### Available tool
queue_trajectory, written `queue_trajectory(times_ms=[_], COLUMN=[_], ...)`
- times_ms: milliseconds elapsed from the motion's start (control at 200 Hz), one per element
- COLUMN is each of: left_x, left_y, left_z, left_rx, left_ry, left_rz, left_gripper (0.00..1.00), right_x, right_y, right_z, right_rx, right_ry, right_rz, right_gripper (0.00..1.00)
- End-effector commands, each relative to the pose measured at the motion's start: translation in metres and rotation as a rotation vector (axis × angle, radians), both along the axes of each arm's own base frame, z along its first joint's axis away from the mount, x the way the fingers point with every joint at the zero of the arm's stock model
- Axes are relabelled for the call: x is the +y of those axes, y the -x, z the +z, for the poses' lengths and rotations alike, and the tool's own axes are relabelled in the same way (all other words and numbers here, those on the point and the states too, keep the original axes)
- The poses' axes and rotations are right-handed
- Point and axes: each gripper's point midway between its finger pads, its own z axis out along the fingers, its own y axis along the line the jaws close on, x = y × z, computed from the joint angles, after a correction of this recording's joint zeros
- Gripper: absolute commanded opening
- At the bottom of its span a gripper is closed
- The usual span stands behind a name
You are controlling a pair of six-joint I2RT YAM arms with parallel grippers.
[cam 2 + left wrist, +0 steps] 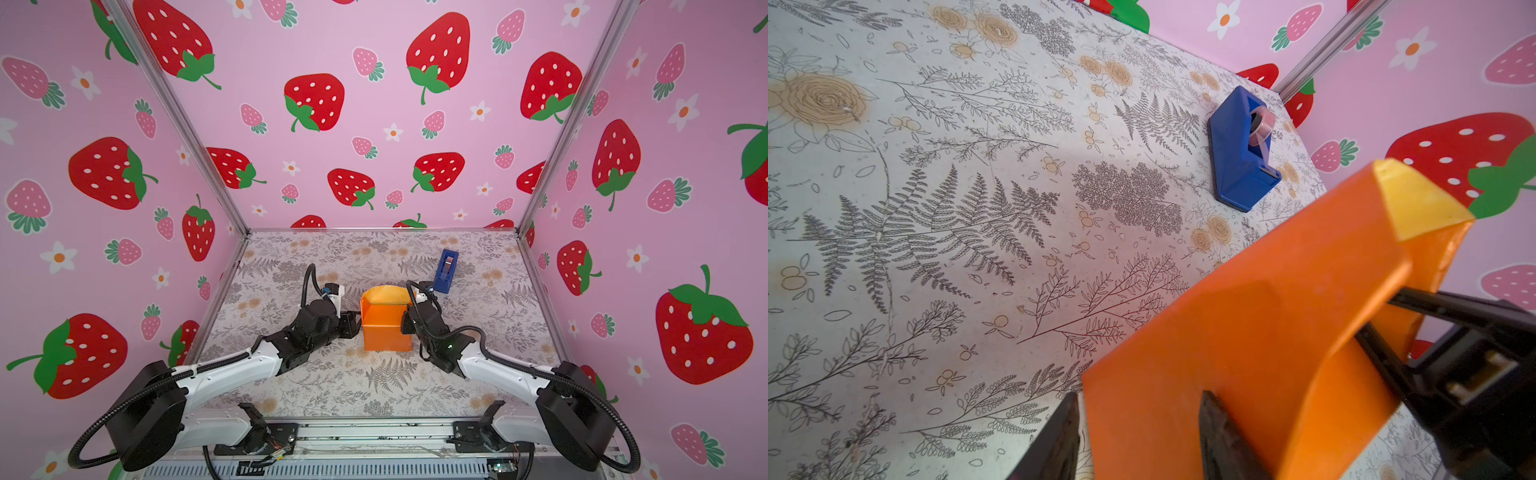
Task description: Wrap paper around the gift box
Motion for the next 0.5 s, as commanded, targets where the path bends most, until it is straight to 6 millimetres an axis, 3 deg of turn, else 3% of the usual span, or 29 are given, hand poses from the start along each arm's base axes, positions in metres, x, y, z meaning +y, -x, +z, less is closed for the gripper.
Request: queue_trajectory(times_ms=[0,490], left_x=[-0.0084,-0.0061], left_y=[-0.0065,-0.0061], left_z=[0.026,0.0306], left_rx=[-0.054,-0.067], left_ry=[0.04,0.038], left_rz=[0.0,0.013], left_gripper=[0.48,0.48], right_x=[-0.0049,-0.005], right_y=[0.0114,0.0121], right_z=[-0.0289,-0.0313], right_rx=[0.086,0.093], right_ry=[0.074,0.076], right_rz=[0.019,0.02], right_gripper=[0.09,0.08])
